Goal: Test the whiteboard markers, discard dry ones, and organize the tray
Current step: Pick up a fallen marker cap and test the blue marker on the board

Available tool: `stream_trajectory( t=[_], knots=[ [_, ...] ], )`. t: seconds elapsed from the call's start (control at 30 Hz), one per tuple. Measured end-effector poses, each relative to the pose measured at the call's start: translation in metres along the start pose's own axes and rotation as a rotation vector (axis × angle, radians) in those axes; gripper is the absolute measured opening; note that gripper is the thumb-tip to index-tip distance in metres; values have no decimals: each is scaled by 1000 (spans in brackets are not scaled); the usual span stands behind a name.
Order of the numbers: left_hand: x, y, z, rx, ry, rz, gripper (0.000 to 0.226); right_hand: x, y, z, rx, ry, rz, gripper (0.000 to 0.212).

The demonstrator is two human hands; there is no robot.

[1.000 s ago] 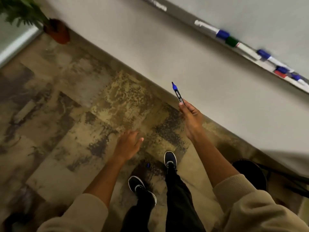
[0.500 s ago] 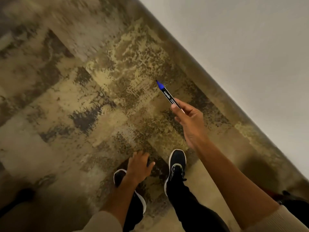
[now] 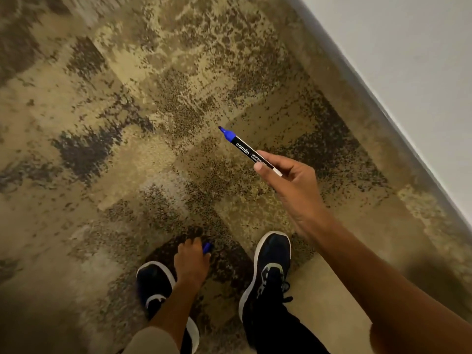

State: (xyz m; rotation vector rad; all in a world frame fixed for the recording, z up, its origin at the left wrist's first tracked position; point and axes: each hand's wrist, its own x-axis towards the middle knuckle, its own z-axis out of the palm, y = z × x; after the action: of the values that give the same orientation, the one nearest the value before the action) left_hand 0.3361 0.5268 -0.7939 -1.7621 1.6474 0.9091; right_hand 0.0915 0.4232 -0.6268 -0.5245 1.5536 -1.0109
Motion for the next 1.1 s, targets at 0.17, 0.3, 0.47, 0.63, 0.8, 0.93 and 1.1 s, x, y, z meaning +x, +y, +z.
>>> stream_trajectory(
  t=[0.17, 0.3, 0.47, 0.63, 0.8, 0.93, 1.1],
  knots=[
    [13, -4, 28, -4, 34, -21, 40, 6, 27, -12, 11, -8, 20, 32],
    [20, 3, 33, 32, 98, -11, 35, 3, 32, -19, 42, 13, 39, 30],
    [21, 12, 12, -62, 138, 43, 22, -8, 16, -23, 67, 72, 31, 32],
    [-15, 26, -62, -379, 193, 151, 23, -48, -26, -17, 139, 143, 17, 33],
    [-64, 45, -179, -602, 305, 237, 12, -95, -104, -10, 173, 169, -22, 32],
    [-120, 89, -287, -790, 348, 300, 5, -133, -185, -8, 179, 233, -94, 30],
    [-204, 153, -408, -1006, 376, 440, 13, -180, -290, -8, 187, 294, -178, 28]
  ],
)
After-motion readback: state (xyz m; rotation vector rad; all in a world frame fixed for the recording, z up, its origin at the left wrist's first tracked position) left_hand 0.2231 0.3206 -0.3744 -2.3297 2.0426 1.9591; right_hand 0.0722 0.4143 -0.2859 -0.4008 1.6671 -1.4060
